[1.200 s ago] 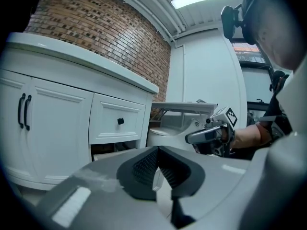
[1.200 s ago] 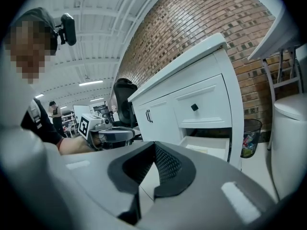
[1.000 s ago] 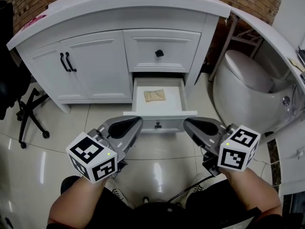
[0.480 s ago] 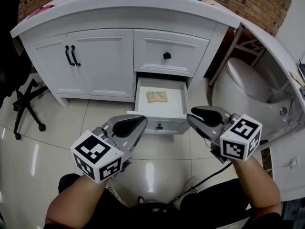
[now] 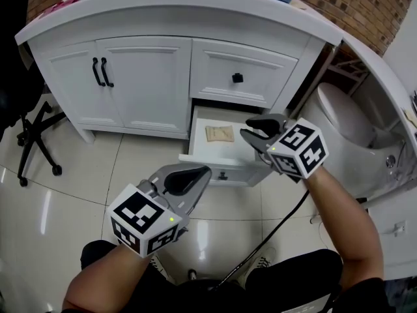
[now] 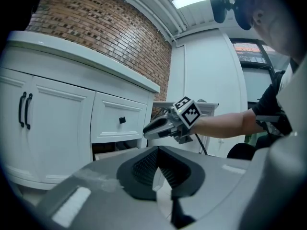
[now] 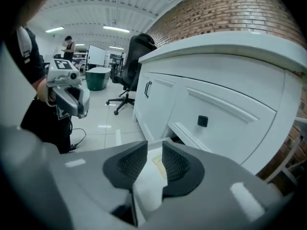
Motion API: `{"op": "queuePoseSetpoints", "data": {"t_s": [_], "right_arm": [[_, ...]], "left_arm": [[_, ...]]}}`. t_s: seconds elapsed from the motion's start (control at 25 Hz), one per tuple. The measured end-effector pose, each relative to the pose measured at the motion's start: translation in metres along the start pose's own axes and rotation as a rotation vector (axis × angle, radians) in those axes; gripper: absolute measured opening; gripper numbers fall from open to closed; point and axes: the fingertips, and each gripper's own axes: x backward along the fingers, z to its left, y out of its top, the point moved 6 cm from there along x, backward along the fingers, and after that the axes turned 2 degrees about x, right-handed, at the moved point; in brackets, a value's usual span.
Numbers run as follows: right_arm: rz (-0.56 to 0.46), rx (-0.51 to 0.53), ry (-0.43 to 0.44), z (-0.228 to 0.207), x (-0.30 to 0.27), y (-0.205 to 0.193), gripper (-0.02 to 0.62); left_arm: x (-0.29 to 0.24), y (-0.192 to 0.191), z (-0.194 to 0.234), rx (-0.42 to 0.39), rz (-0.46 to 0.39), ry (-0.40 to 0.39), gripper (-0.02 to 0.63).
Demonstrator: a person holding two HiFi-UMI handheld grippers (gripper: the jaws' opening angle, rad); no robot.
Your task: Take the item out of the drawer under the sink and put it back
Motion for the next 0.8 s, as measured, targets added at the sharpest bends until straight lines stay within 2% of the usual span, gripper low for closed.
{"op": "queuePoseSetpoints", "data": {"t_s": [0.12,0.4,0.8], "right_arm": [[0.047,0.047,0.022,-0.014,-0.03,-0.004,0.092],[0.15,0.044,0.069,-0.046,-0.102,-0.028,0.092],[0.3,0.038,0.176,-0.053,-0.179,-0.084,0.101]], "left_arm": [[-0.004,0.0,0.0,0.0,-0.001,-0.01,0.006],[-0.011,-0.001,0.007,0.026,0.003,-0.01,0.006],[-0.012,-0.001,0.009,0.06,0.013,-0.008,0.006]]}}
